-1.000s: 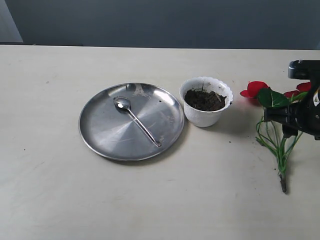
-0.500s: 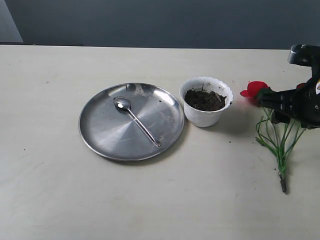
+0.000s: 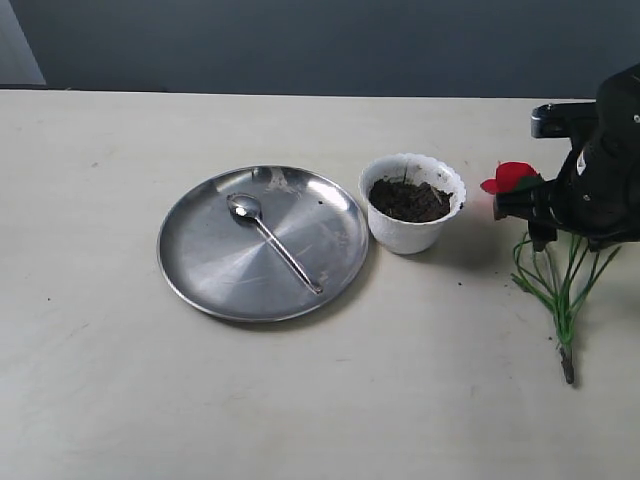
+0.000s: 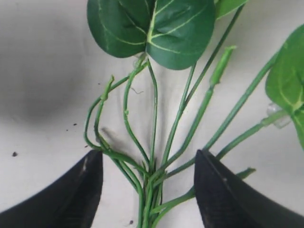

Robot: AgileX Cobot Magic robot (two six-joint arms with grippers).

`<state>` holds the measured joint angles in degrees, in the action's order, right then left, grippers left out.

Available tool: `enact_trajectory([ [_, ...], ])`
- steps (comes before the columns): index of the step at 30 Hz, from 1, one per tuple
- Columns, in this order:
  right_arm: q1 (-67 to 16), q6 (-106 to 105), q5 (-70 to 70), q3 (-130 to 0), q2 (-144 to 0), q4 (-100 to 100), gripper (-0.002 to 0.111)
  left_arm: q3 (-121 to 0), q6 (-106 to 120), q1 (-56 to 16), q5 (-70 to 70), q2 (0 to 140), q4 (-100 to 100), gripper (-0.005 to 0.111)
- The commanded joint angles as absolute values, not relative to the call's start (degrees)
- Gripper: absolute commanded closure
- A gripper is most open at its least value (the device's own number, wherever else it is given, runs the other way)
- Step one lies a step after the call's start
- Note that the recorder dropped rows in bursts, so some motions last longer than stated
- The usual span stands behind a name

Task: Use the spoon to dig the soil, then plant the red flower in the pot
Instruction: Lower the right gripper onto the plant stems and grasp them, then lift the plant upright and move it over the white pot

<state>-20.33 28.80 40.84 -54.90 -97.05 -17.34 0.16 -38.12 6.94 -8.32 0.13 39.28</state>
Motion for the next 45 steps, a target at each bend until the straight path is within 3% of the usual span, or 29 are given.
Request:
enact_trajectory([
  [1,-20.0,28.7,40.8,-55.4,-98.6,-18.3,0.053,0.0,-38.4,6.7,-8.6,0.0,38.9,0.106],
  [14,-20.0,29.4,47.1,-55.8,-94.4,-17.5,0.053,0.0,-38.4,6.7,-8.6,0.0,38.9,0.106],
  [31,-20.0,30.7,39.7,-55.8,-102.5,-20.0,0.053,0.0,-38.4,6.7,-8.6,0.0,38.9,0.106],
  [33,-20.0,30.7,39.5,-55.8,-102.8,-20.0,0.060,0.0,-38.4,6.7,-8.6,0.0,38.9,0.106],
  [40,-20.0,30.7,39.5,-55.8,-103.7,-20.1,0.107,0.0,-38.4,6.7,-8.6,0.0,38.9,0.106],
  [45,-20.0,30.7,39.6,-55.8,-103.7,-22.2,0.109,0.0,-38.4,6.7,-8.6,0.0,38.9,0.106],
])
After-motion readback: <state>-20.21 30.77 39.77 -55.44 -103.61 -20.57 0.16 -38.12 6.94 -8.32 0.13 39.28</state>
